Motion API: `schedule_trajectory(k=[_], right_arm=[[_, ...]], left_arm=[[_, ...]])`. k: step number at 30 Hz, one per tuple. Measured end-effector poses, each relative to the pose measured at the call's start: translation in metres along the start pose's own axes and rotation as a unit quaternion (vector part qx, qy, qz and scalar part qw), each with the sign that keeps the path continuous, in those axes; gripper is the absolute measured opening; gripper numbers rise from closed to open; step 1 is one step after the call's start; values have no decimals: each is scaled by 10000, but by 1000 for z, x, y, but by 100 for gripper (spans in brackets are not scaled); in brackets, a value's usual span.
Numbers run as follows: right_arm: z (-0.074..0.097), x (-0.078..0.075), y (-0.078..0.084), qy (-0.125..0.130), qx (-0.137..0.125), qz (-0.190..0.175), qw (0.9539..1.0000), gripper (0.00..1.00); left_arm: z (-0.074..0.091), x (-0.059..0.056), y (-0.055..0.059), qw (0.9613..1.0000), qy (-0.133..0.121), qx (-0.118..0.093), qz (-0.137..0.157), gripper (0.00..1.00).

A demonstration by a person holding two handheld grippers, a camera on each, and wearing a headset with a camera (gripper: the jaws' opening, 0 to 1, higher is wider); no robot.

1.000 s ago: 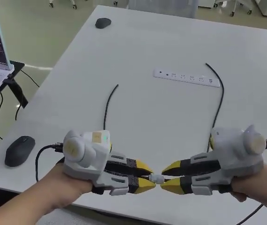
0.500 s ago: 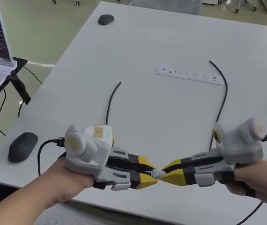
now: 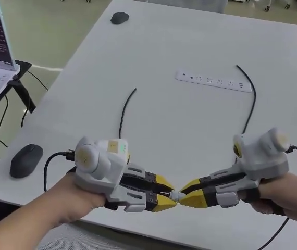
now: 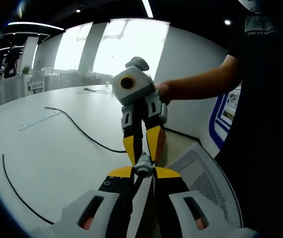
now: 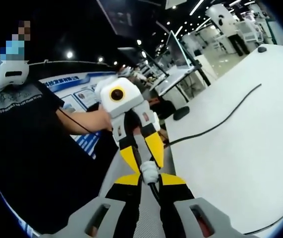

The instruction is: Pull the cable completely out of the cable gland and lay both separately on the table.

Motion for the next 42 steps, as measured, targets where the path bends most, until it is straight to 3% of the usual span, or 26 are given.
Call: schedule_trajectory(k=[3, 8, 11, 14, 18, 20, 24, 25, 26, 27, 33, 36, 37, 38, 39, 42], right_arm=[[1, -1, 0, 58, 134, 280, 9995, 8], [0, -1, -1, 320, 331, 1075, 9931, 7], [0, -4, 1, 520, 491, 1456, 9868, 6], [1, -5, 0, 755, 478, 1828, 9791, 6], [2, -5, 2, 1247, 587, 2365, 9618, 7], [1, -6, 4, 1366, 638, 2639, 9527, 7], [0, -6, 5, 1761, 810, 3432, 9190, 7], [0, -5, 5, 1826, 836, 3475, 9159, 7], [0, -5, 4, 1953, 872, 3685, 9047, 7], [-1, -5, 4, 2014, 909, 3796, 8984, 7], [-6, -11, 7, 2381, 1054, 4125, 8730, 7], [-7, -12, 8, 2439, 1077, 4175, 8687, 7], [-6, -12, 7, 2445, 1063, 4164, 8692, 7], [-6, -12, 7, 2448, 1038, 4111, 8720, 8], [-5, -14, 7, 2438, 999, 3985, 8785, 8], [-6, -13, 8, 2405, 1003, 3993, 8790, 8]], left_arm=[[0, 0, 0, 10000, -11, 4, 19, 14], [0, 2, 0, 9999, -46, 2, 103, 14], [0, 1, 1, 9998, -21, 34, 192, 14], [0, 1, 0, 9996, -33, -9, 272, 14], [-1, 0, 0, 9993, -47, -38, 365, 14], [-2, 0, 1, 9993, -35, -26, 377, 14], [-3, 1, 2, 9987, -23, -24, 518, 15], [-3, 0, 2, 9984, -2, -32, 566, 15], [-2, 0, 1, 9983, -15, -41, 577, 15], [-2, 0, 0, 9982, -16, -42, 605, 15], [-3, 4, 5, 9969, -55, -32, 781, 15], [-3, 4, 8, 9963, -52, -34, 861, 15], [-3, 4, 8, 9962, -55, -40, 869, 15], [-3, 4, 8, 9963, -62, -44, 857, 15], [-3, 3, 8, 9965, -70, -36, 831, 15], [-3, 2, 8, 9970, -74, -8, 766, 15]])
Point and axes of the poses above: the centre of the closed fingertips' face, and the gripper's own axes: z roughly backward along the fingers, x roughly to its left, y roughly out of its underside, the point moved 1 cm from there along z, roughly backward along the fingers, and after that the axes turned 7 degrees about -z, right-handed, at the moved point
